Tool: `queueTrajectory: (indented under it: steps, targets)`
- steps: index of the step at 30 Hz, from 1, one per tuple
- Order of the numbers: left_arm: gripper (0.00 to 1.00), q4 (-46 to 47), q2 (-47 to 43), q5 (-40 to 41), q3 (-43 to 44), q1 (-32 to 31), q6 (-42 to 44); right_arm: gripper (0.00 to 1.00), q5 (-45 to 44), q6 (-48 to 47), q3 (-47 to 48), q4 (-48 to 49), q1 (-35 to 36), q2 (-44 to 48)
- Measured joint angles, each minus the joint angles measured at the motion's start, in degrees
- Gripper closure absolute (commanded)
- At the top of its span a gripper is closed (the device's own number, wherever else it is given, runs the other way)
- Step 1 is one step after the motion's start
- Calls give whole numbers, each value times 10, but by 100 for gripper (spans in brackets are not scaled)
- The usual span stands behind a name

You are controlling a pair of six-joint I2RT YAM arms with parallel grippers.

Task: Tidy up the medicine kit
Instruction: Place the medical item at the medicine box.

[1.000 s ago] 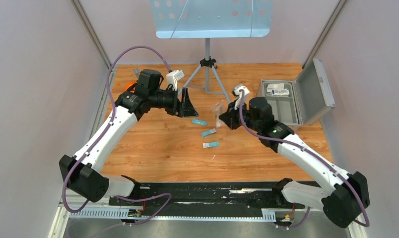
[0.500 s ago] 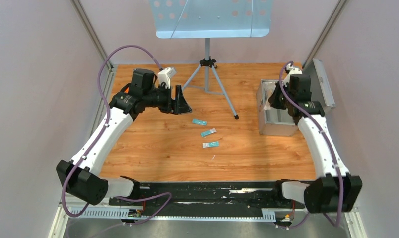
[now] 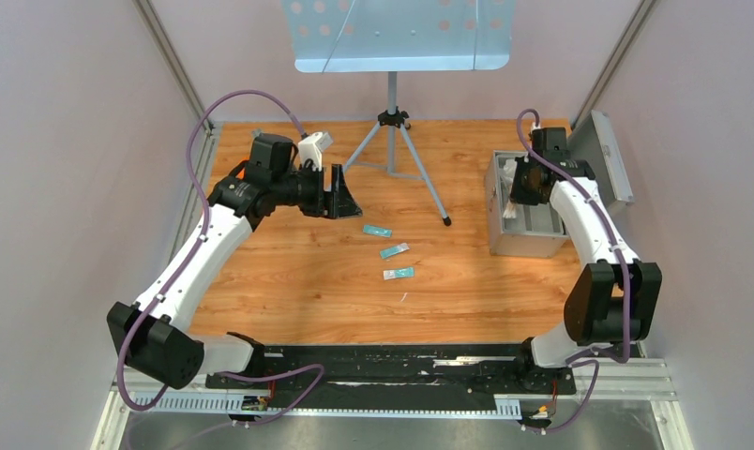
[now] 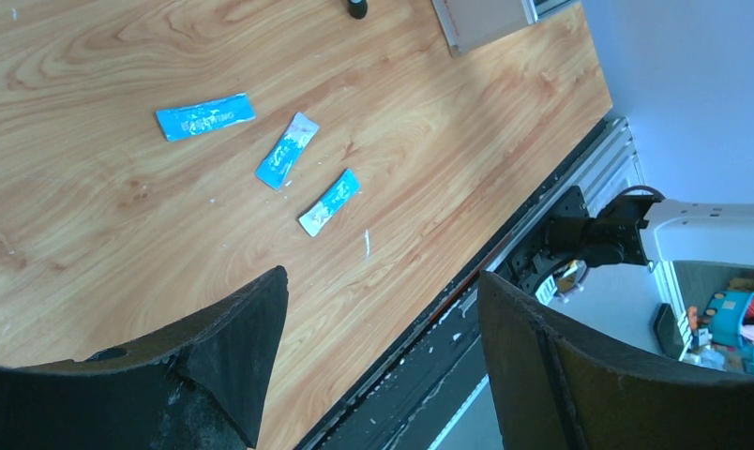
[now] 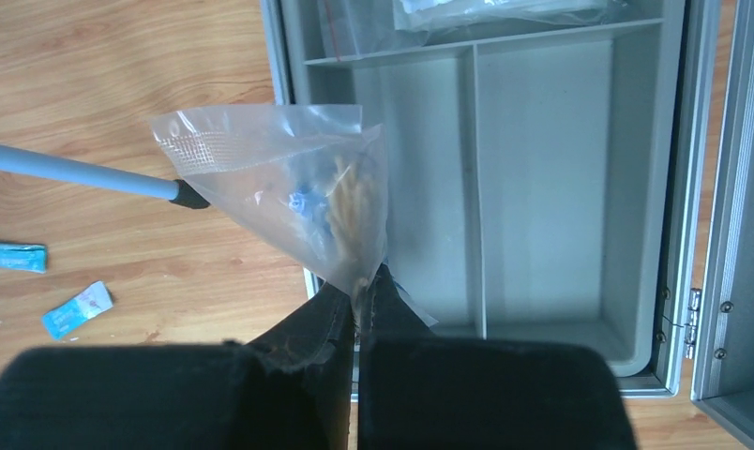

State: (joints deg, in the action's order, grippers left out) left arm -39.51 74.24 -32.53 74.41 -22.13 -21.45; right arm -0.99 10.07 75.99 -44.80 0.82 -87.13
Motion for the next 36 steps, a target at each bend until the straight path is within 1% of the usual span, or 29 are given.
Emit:
queueTrajectory:
  steps: [9, 11, 12, 15, 17, 21, 23, 25, 26, 27, 29, 30, 36]
  targets:
    - [19, 9, 0, -3, 0, 0, -6, 100, -24, -1, 4, -45, -20, -19]
    - [19, 12, 0, -4, 0, 0, -8, 99, -24, -1, 4, -53, -25, -19]
    - [19, 12, 0, -5, -1, 0, -8, 95, -24, -1, 4, -56, -26, -20]
    - [19, 16, 0, -6, -3, 0, -10, 73, -19, -3, 7, -61, -27, -29]
    - [19, 16, 0, -6, -4, 0, -10, 55, -11, -4, 11, -67, -28, -39]
    - [19, 16, 0, -6, -7, 0, -12, 44, 7, -7, 17, -79, -28, -46]
    - [19, 17, 0, -6, -9, 0, -12, 43, 13, -7, 26, -86, -28, -46]
    - [19, 16, 0, -6, -10, 0, -12, 45, 15, -7, 35, -87, -28, -43]
    - [19, 16, 0, -6, -11, 0, -12, 49, 16, -7, 40, -88, -28, -40]
    - [19, 16, 0, -6, -12, 0, -12, 58, 16, -7, 44, -88, -28, -36]
    - [19, 16, 0, -6, -13, 0, -13, 90, 15, -7, 52, -85, -28, -24]
    - [19, 16, 0, -6, -13, 0, -13, 99, 15, -9, 56, -82, -28, -18]
    - [19, 17, 0, -7, -13, 0, -14, 100, 11, -3, 64, -59, -28, -23]
